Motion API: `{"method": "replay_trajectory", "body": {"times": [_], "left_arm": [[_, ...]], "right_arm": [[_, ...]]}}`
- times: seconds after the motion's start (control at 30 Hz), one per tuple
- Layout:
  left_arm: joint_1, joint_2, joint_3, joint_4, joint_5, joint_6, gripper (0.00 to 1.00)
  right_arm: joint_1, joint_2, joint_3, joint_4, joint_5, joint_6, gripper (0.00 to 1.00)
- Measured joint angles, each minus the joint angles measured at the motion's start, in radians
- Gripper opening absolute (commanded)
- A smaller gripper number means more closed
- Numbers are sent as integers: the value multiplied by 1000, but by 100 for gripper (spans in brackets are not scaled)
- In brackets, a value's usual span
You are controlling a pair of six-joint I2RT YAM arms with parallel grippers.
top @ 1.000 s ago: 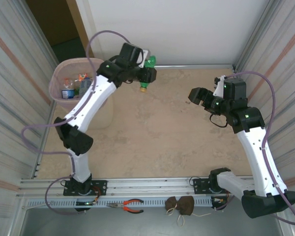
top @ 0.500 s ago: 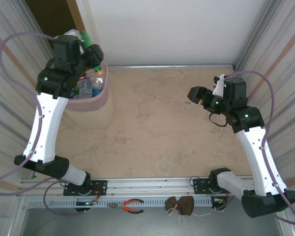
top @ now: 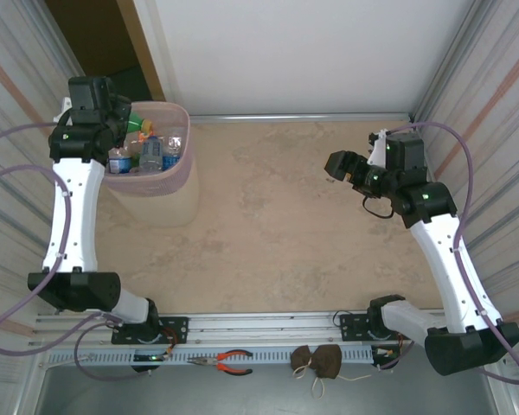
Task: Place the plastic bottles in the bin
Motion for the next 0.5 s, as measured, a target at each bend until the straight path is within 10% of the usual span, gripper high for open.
{"method": "replay_trajectory", "body": {"times": [0.5], "left_arm": [[3, 311, 85, 55, 108, -284, 59]], "right_arm": [[-1, 0, -23, 0, 4, 0, 80]]}}
